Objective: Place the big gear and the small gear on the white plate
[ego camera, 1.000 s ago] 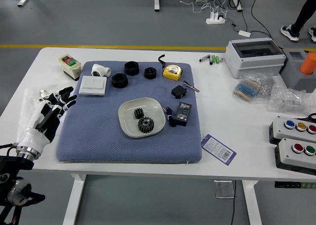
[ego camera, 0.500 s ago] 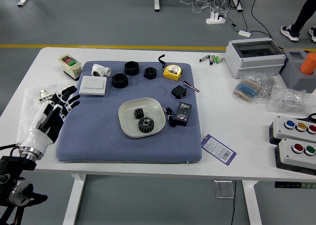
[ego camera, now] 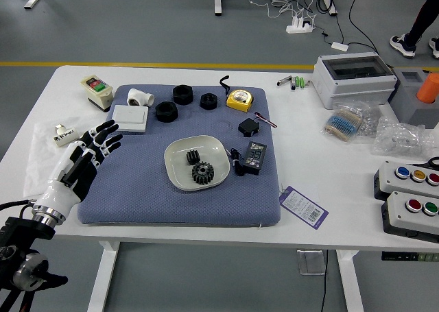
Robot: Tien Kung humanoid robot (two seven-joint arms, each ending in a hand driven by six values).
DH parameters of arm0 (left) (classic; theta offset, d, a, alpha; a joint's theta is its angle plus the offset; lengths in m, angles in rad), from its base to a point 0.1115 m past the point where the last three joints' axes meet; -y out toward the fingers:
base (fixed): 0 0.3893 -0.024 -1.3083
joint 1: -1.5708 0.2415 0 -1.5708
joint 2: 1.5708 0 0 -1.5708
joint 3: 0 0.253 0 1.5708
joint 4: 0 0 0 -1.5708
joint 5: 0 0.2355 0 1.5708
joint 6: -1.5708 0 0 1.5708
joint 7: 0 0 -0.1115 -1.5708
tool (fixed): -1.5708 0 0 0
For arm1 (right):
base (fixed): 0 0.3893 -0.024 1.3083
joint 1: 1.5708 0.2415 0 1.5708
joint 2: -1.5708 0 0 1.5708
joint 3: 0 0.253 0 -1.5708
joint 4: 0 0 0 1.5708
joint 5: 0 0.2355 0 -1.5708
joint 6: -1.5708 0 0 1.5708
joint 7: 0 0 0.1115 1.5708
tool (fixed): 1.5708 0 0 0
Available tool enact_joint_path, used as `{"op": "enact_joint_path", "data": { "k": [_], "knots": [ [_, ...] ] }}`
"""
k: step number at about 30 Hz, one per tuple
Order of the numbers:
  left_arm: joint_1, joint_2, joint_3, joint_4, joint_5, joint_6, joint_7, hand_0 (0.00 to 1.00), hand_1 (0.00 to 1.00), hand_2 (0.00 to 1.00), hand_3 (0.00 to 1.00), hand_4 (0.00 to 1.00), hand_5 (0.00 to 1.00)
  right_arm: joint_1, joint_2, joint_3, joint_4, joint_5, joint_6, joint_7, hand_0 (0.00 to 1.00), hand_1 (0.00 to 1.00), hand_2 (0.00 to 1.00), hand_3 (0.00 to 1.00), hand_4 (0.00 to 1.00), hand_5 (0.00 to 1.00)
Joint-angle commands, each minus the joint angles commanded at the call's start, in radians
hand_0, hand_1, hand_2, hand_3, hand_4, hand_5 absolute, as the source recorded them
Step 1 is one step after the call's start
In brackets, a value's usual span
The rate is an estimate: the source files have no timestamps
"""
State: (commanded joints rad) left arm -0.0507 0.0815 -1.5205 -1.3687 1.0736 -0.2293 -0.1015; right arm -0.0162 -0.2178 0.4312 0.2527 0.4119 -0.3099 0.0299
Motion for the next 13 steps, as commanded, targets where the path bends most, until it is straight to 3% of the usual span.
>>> {"op": "enact_joint_path", "data": {
  "k": [4, 5, 13],
  "knots": [
    [0.011, 0.009, 0.004, -0.012, -0.014, -0.017, 0.009, 0.998, 0.976, 0.998, 0.911, 0.933, 0.727, 0.0, 0.0, 0.004, 0.0, -0.001, 0.001, -0.001, 0.686, 0.7, 0.747, 0.564, 0.784, 0.642],
    [0.014, 0.013, 0.004, -0.016, -0.017, -0.023, 0.013, 0.998, 0.998, 0.998, 0.943, 0.964, 0.845, 0.0, 0.0, 0.005, 0.0, -0.002, 0.001, -0.001, 0.686, 0.7, 0.747, 0.564, 0.783, 0.641],
    [0.026, 0.027, 0.007, -0.029, -0.024, -0.033, 0.026, 0.998, 0.998, 0.998, 0.937, 0.964, 0.849, 0.002, 0.0, 0.008, -0.001, -0.003, 0.002, -0.001, 0.686, 0.7, 0.747, 0.564, 0.784, 0.641]
  ]
}}
